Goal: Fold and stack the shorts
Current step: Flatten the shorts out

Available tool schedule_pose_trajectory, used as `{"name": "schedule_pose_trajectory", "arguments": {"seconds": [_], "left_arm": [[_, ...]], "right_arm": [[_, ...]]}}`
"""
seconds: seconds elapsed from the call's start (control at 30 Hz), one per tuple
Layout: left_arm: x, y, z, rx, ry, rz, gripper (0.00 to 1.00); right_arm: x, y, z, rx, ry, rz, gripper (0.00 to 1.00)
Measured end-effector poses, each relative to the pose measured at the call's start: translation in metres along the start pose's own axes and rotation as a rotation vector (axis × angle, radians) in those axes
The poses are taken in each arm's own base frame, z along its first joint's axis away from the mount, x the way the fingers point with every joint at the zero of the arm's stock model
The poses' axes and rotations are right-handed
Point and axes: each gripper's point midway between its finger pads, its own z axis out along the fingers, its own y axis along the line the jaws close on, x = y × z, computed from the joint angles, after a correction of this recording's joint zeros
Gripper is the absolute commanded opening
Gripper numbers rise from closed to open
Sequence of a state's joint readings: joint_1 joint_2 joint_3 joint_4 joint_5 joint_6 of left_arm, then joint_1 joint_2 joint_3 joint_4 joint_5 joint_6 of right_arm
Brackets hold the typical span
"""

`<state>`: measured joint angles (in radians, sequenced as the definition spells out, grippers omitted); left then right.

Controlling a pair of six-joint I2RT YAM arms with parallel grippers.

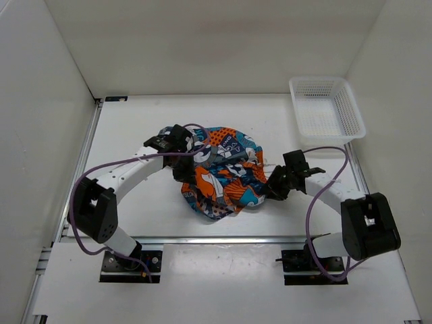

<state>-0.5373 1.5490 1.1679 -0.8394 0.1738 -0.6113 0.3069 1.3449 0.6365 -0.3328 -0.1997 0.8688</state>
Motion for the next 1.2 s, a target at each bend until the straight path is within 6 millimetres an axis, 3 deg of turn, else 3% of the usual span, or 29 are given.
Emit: {"name": "schedule_pose_trajectory", "arguments": {"seconds": [0.07, 0.1, 0.2, 0.33, 0.53, 0.57, 0.63, 0.67, 0.73, 0.8, 0.83, 0.9, 0.97, 1.07, 1.2], "left_arm": [[-0.002, 0.0, -0.002, 0.007, -0.008, 0.003, 0.1], [-0.004, 0.001, -0.004, 0.009, -0.014, 0.001, 0.1], [-0.01, 0.008, -0.017, 0.003, -0.04, -0.016, 0.1], [-0.038, 0.025, -0.067, -0.02, -0.153, -0.051, 0.1], [-0.113, 0.051, -0.174, -0.037, -0.477, -0.106, 0.11], [-0.124, 0.057, -0.184, -0.05, -0.51, -0.115, 0.18], [-0.15, 0.069, -0.192, -0.079, -0.535, -0.128, 0.78], [-0.167, 0.076, -0.19, -0.096, -0.538, -0.137, 0.91], [-0.198, 0.092, -0.174, -0.104, -0.512, -0.162, 0.99], [-0.217, 0.115, -0.136, -0.111, -0.437, -0.193, 0.99], [-0.215, 0.128, -0.114, -0.125, -0.383, -0.212, 0.99], [-0.186, 0.15, -0.078, -0.16, -0.255, -0.254, 0.99], [-0.147, 0.156, -0.066, -0.182, -0.163, -0.277, 0.98], [-0.099, 0.145, -0.085, -0.174, -0.165, -0.282, 0.89], [-0.037, 0.111, -0.116, -0.081, -0.255, -0.258, 0.8]], "right_arm": [[-0.003, 0.003, 0.007, -0.011, 0.002, 0.003, 0.15], [-0.004, 0.004, 0.01, -0.004, 0.007, 0.009, 0.0], [-0.014, 0.009, 0.012, 0.013, 0.002, -0.006, 0.0], [-0.042, 0.039, -0.009, -0.026, -0.088, -0.07, 0.0], [-0.083, 0.09, -0.089, -0.127, -0.328, -0.17, 0.0], [-0.089, 0.097, -0.099, -0.139, -0.357, -0.179, 0.0], [-0.102, 0.111, -0.111, -0.152, -0.403, -0.187, 0.0], [-0.108, 0.116, -0.113, -0.148, -0.417, -0.189, 0.0], [-0.119, 0.122, -0.108, -0.128, -0.427, -0.19, 0.0], [-0.123, 0.12, -0.094, -0.09, -0.41, -0.195, 0.0], [-0.122, 0.116, -0.086, -0.066, -0.394, -0.196, 0.0], [-0.117, 0.105, -0.074, -0.021, -0.364, -0.196, 0.0], [-0.111, 0.096, -0.069, 0.01, -0.342, -0.197, 0.0], [-0.107, 0.086, -0.061, 0.041, -0.326, -0.199, 0.0], [-0.105, 0.075, -0.044, 0.086, -0.285, -0.213, 0.0]]}}
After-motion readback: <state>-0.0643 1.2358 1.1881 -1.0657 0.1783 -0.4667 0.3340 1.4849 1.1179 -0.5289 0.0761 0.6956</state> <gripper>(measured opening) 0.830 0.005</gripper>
